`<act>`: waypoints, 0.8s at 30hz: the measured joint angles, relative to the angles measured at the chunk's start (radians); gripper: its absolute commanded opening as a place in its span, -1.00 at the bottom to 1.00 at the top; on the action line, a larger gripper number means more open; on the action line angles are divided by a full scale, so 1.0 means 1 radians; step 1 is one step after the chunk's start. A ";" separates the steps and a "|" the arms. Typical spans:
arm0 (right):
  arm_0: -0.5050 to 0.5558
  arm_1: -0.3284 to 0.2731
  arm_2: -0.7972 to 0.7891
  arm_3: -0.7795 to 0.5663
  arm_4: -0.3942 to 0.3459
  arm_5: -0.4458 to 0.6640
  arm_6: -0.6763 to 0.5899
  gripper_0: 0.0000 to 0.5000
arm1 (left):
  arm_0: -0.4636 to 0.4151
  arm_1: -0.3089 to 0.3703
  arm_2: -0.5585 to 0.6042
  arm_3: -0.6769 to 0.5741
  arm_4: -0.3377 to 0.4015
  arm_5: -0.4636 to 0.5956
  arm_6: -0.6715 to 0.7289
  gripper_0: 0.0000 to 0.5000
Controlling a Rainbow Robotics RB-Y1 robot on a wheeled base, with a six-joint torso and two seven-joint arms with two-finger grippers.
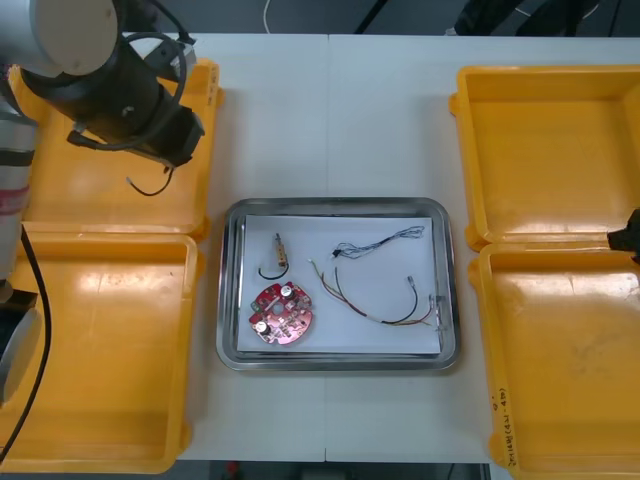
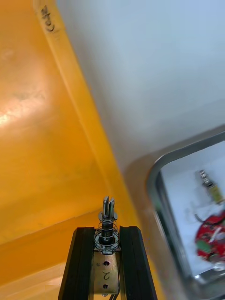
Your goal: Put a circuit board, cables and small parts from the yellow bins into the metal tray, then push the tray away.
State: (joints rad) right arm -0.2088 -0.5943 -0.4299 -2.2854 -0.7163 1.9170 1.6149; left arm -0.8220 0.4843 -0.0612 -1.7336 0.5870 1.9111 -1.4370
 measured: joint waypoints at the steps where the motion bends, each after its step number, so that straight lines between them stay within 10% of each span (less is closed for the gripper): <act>1: 0.010 0.000 -0.007 0.000 0.001 0.000 0.000 1.00 | -0.005 -0.007 -0.011 -0.009 0.002 0.000 0.043 -0.99; 24: 0.109 0.055 -0.031 0.047 0.078 0.000 -0.063 1.00 | -0.035 -0.095 -0.293 -0.063 0.009 -0.023 0.319 -0.99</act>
State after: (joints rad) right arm -0.0999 -0.5391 -0.4604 -2.2384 -0.6382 1.9170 1.5524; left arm -0.8567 0.3888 -0.3539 -1.7966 0.5959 1.8878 -1.1184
